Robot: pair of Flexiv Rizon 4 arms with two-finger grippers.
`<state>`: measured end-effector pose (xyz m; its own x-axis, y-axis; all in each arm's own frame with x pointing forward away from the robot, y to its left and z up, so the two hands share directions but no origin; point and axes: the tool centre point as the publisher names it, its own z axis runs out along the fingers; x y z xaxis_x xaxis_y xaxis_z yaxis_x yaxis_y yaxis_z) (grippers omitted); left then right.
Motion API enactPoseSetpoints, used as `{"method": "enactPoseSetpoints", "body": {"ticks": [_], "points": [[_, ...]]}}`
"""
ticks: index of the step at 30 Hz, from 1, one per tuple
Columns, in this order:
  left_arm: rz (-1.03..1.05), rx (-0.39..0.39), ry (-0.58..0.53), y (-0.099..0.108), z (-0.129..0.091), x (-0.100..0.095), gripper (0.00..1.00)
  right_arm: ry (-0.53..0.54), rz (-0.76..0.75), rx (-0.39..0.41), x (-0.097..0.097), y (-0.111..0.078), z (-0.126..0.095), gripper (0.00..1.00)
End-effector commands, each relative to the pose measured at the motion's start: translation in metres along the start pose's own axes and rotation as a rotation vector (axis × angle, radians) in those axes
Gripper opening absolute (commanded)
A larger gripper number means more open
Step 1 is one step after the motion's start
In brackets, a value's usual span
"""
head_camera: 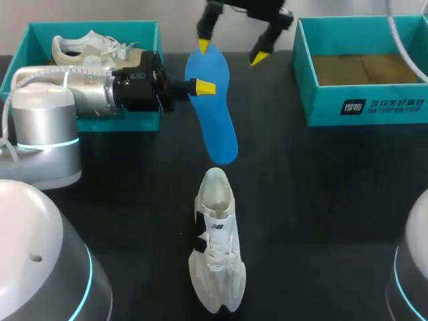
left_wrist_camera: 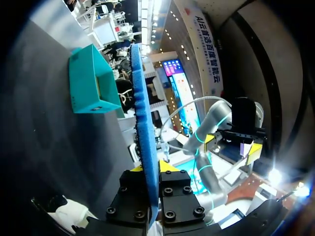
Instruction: Take the shoe out of the shoebox, open the shoe tongue, remove and reinsert the insole, then place the shoe into the shoebox
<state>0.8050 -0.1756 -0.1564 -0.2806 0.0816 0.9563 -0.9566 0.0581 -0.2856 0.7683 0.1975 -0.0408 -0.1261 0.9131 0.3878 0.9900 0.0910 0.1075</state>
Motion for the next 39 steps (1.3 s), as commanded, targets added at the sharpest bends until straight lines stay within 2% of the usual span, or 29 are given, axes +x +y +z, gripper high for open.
{"method": "enactPoseSetpoints", "body": {"ticks": [1,9,12,15,19,31,35,39], "points": [[0.000,0.001,0.001,0.000,0.000,0.000,0.00,0.499,0.028,-0.009,-0.032,-0.003,-0.003,1.00],[0.000,0.001,0.001,0.000,0.000,0.000,0.00,0.773,0.031,-0.009,-0.046,0.003,-0.005,1.00],[0.000,0.001,0.001,0.000,0.000,0.000,0.00,0.798,0.040,-0.002,-0.048,0.004,-0.002,1.00],[0.000,0.001,0.001,0.000,0.000,0.000,0.00,0.918,0.047,-0.003,-0.058,0.004,0.004,1.00],[0.000,0.001,0.001,0.000,0.000,0.000,0.00,1.006,0.040,-0.005,-0.061,0.005,0.006,1.00],[0.000,0.001,0.001,0.000,0.000,0.000,0.00,1.135,0.060,-0.035,-0.071,0.011,0.015,1.00],[0.054,0.010,-0.013,-0.007,-0.004,0.001,0.00,1.155,0.064,-0.039,-0.074,0.014,0.018,1.00],[0.180,0.022,-0.034,-0.012,-0.009,0.013,0.00,1.173,0.069,-0.044,-0.078,0.017,0.018,1.00]]}}
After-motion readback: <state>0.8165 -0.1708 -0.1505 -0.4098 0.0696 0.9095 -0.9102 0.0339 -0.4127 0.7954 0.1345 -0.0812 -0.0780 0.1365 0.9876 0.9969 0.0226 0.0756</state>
